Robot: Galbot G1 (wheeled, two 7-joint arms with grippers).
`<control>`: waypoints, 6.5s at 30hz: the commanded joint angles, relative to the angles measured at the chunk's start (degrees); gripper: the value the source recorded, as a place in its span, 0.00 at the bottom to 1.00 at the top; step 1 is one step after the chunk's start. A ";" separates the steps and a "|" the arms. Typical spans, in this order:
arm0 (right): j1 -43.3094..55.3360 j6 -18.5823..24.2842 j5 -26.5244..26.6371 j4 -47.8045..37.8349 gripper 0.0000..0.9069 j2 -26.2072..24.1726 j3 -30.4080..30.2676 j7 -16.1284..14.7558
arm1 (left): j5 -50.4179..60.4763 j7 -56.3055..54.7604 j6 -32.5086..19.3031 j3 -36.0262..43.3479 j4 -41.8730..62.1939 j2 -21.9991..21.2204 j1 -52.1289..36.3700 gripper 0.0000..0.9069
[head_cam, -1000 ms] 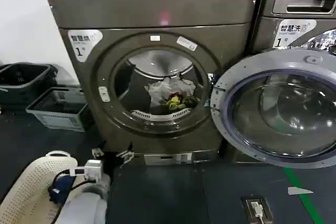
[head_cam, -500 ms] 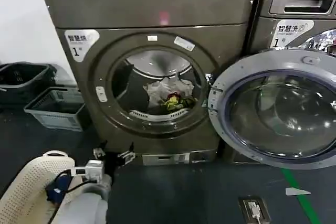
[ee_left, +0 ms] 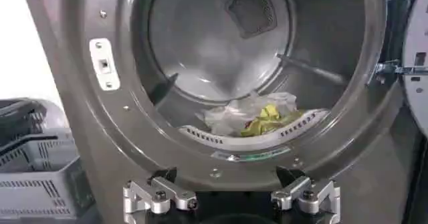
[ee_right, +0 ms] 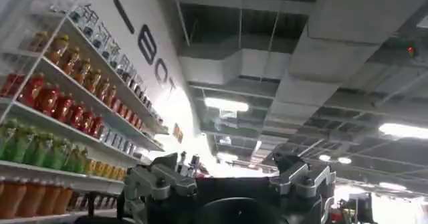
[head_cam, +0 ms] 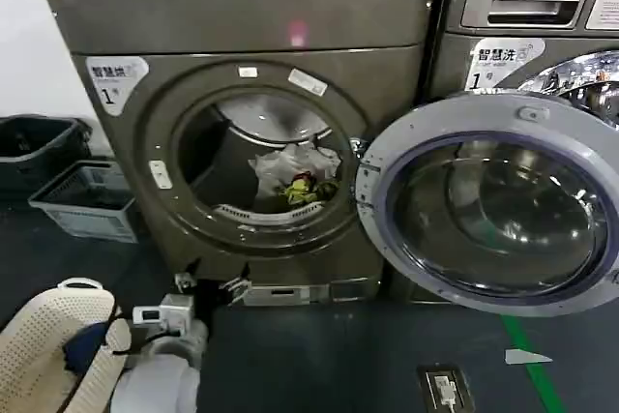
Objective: Grasp the clothes from the dryer.
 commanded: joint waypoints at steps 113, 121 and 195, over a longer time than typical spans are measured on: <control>-0.25 3.67 7.97 -0.92 1.00 2.13 -1.16 4.10 | 5.17 1.12 2.81 3.20 13.20 -0.50 -11.16 1.00; -0.28 3.81 8.03 -1.13 1.00 2.02 -1.22 3.79 | 40.28 34.91 -4.40 4.94 21.30 1.17 -23.07 1.00; 1.33 6.20 2.73 -1.98 1.00 3.54 -7.06 3.11 | 37.54 68.34 -45.65 6.36 51.95 9.81 -34.58 0.00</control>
